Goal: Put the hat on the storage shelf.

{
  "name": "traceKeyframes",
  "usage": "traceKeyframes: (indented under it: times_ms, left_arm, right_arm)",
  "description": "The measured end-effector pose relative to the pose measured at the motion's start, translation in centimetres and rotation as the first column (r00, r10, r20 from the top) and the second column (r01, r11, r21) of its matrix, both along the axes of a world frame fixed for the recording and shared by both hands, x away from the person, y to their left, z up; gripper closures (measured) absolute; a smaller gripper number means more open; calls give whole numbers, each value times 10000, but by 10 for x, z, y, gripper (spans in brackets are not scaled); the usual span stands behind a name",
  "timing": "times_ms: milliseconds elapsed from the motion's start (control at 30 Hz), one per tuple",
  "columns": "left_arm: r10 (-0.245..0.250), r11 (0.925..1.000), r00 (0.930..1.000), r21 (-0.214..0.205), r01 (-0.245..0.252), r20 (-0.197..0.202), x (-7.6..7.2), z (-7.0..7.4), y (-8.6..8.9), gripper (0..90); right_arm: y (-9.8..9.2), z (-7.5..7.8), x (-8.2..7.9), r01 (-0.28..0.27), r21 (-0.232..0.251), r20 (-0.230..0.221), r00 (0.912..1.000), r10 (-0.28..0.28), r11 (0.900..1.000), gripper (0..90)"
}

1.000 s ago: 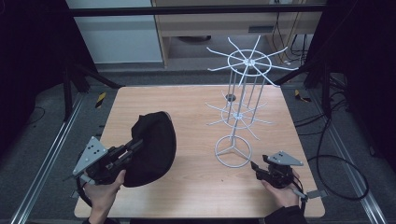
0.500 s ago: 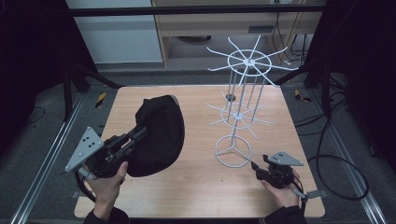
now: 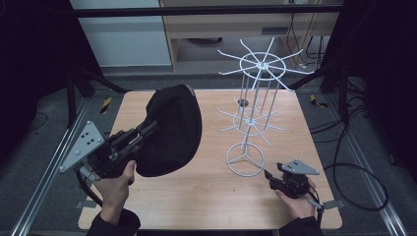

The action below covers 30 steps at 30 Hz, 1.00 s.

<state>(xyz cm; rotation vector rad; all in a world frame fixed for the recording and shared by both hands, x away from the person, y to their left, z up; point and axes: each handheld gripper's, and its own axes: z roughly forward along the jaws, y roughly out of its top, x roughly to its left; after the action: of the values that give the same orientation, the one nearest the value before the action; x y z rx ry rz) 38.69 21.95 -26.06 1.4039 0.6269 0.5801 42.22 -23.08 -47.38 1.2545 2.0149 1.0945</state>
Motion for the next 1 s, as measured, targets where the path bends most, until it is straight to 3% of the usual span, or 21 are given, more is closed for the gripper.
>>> traceKeyframes:
  times_ms: [233, 500, 1000]
  left_arm:
    - [-143, 9997, 9998, -207, 146, 139, 4, 14, 0, 801]
    - [-241, 9997, 9995, 6, 241, 203, 9, 30, -5, 801]
    - [-777, 9966, 9947, -230, 794, 681, 10, 64, -24, 801]
  right_arm:
    - [0, 0, 0, -7, 21, -35, 10000, 7, 10000, 434]
    - [0, 0, 0, -19, -27, 17, 10000, 19, 10000, 431]
    - [-1, -1, 1, -16, -51, 47, 10000, 17, 10000, 430]
